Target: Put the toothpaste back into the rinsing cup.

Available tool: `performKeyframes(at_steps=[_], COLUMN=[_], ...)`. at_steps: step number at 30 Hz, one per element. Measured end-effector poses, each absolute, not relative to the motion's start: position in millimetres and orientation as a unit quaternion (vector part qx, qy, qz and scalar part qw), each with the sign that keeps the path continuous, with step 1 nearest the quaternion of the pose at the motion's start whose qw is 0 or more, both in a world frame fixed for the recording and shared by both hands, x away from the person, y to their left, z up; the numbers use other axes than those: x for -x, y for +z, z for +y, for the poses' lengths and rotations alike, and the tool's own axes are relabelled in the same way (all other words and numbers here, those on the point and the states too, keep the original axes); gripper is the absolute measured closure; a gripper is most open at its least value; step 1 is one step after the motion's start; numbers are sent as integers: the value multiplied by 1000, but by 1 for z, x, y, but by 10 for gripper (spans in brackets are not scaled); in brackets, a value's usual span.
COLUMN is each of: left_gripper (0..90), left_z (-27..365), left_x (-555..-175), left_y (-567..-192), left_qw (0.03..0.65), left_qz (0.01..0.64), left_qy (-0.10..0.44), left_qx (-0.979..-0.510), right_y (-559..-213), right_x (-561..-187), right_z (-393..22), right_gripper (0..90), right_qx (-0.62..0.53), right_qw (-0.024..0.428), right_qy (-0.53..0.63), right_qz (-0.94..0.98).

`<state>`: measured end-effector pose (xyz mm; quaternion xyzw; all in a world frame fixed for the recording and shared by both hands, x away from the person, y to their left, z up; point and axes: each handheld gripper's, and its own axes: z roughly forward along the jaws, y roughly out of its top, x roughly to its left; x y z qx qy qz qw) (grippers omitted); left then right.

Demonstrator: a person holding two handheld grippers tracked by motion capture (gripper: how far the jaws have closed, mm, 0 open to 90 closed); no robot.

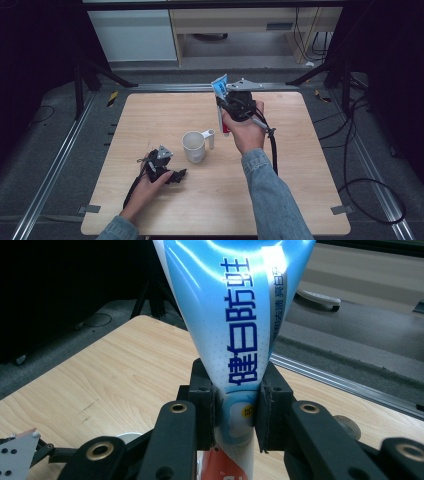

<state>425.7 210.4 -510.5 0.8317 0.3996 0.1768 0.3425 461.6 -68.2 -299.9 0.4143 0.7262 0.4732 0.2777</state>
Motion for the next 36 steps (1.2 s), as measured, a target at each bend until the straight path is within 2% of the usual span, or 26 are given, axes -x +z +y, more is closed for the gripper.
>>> performKeyframes(at_steps=[22,36], left_gripper=[0,0], left_z=[210,210], left_x=[-426,-426], left_y=[-510,-510], left_qw=[342,342], left_qz=[399,399], left_qy=[177,177], left_qx=[-832,-832], right_y=[-281,-285], right_x=[-469,-470], right_z=[-45,-32], right_gripper=[734,733], right_qx=[-395,-387], right_qw=[282,280], right_qy=[503,517], right_qz=[715,711])
